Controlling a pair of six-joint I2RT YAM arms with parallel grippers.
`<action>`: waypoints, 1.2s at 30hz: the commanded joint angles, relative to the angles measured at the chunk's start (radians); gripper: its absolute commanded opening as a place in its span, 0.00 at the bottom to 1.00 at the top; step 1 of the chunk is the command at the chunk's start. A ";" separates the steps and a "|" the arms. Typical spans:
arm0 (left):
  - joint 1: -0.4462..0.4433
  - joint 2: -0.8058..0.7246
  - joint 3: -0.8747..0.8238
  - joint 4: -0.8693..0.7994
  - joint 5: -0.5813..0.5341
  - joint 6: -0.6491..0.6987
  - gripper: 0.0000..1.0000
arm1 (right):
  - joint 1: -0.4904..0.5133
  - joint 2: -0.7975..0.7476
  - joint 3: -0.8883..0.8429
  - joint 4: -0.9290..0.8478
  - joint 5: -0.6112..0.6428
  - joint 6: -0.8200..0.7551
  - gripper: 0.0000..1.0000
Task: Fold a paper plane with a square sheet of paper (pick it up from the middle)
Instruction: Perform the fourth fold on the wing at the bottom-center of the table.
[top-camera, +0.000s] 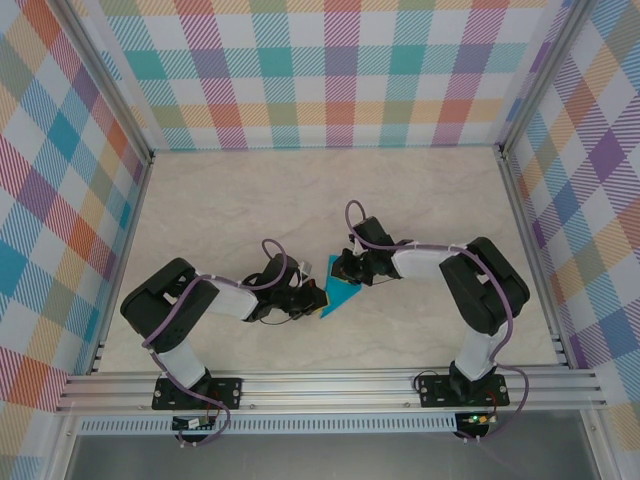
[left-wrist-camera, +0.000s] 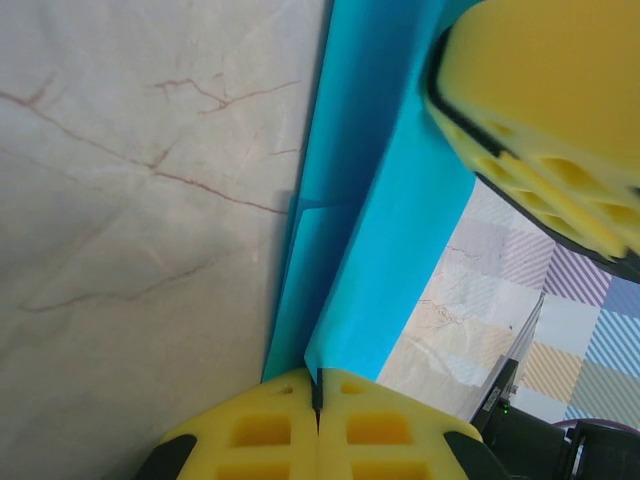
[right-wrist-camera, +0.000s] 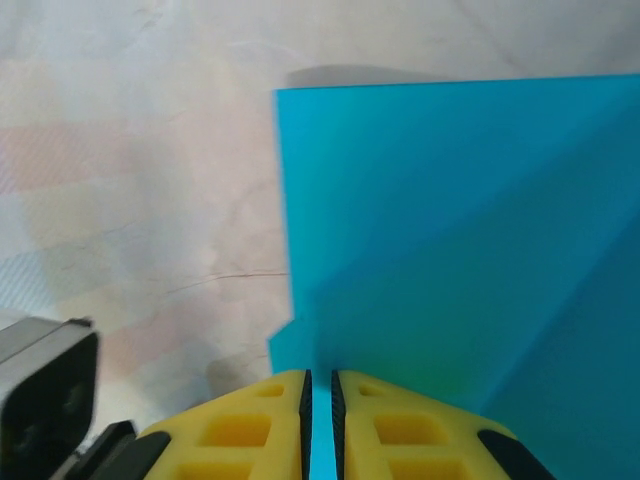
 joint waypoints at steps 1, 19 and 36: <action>0.005 0.102 -0.021 -0.170 -0.121 0.014 0.00 | -0.015 0.028 0.014 -0.072 0.040 -0.028 0.16; 0.006 0.133 -0.035 -0.154 -0.109 0.020 0.00 | -0.015 -0.017 -0.009 0.109 -0.179 -0.007 0.17; 0.003 0.071 -0.028 -0.204 -0.115 0.053 0.05 | -0.017 0.108 0.006 0.030 -0.112 -0.049 0.16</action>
